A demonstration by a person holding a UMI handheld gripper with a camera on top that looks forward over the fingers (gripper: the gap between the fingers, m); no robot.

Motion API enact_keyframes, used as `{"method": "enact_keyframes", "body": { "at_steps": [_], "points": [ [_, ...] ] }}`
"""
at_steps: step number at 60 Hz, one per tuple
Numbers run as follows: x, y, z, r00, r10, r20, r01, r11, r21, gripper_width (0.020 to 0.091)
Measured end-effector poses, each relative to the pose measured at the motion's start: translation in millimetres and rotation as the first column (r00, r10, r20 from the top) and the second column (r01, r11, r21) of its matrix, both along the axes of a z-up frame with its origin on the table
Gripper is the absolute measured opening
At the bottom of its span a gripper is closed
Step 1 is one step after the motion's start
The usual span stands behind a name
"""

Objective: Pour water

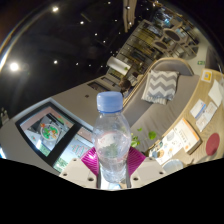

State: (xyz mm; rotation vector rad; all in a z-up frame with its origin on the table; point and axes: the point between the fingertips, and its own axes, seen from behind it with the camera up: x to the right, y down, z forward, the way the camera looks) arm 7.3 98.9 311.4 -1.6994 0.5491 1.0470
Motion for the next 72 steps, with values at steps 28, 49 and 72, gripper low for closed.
{"method": "enact_keyframes", "body": {
  "at_steps": [28,49,72],
  "points": [
    [215.7,-7.3,-132.4,0.539,-0.113,0.835,0.174,0.984,0.021,0.0331],
    [215.1,-27.7,-248.3,0.520,0.009,0.854,0.156,0.982,-0.105,0.0349],
    [229.9,-54.8,-272.7,0.575,0.084,0.814,0.238,0.935,-0.265,0.0839]
  ]
}}
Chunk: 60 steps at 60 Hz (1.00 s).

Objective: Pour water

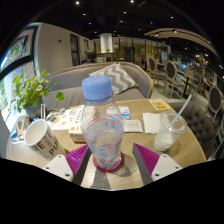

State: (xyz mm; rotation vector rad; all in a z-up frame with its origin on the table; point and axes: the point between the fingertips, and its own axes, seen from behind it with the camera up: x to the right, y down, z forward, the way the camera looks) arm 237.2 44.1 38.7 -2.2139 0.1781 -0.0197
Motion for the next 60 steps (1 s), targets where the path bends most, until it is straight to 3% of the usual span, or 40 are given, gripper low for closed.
{"method": "enact_keyframes", "body": {
  "at_steps": [11,37,60],
  "points": [
    [-10.7,-54.2,22.4,0.999,-0.031,0.007,0.032,0.997,-0.069,0.0853],
    [-90.4,-231.6,144.9,0.996,-0.044,0.073,0.050,0.994,-0.095,0.0854],
    [-122.6,-273.2,172.9,0.995,0.022,0.101,-0.014,0.996,-0.087,0.0856]
  ]
}}
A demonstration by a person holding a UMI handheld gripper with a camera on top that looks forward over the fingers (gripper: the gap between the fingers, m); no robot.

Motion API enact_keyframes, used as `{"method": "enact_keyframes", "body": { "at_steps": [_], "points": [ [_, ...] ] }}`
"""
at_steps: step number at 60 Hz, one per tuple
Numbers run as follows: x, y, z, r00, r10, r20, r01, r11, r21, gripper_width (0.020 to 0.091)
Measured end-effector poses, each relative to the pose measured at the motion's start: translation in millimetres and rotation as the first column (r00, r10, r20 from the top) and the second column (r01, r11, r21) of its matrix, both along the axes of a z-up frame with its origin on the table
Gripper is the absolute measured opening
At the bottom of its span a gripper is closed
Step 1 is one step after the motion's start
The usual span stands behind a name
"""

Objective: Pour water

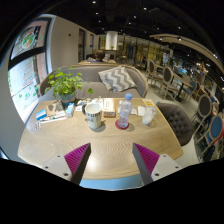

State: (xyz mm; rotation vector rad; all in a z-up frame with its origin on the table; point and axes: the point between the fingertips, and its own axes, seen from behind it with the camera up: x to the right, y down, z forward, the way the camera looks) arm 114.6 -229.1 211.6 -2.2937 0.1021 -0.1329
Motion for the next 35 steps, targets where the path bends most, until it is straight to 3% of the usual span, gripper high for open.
{"method": "enact_keyframes", "body": {
  "at_steps": [35],
  "points": [
    [-16.4,-0.2,18.4,1.000,0.014,-0.008,-0.014,0.999,0.051,0.0854]
  ]
}}
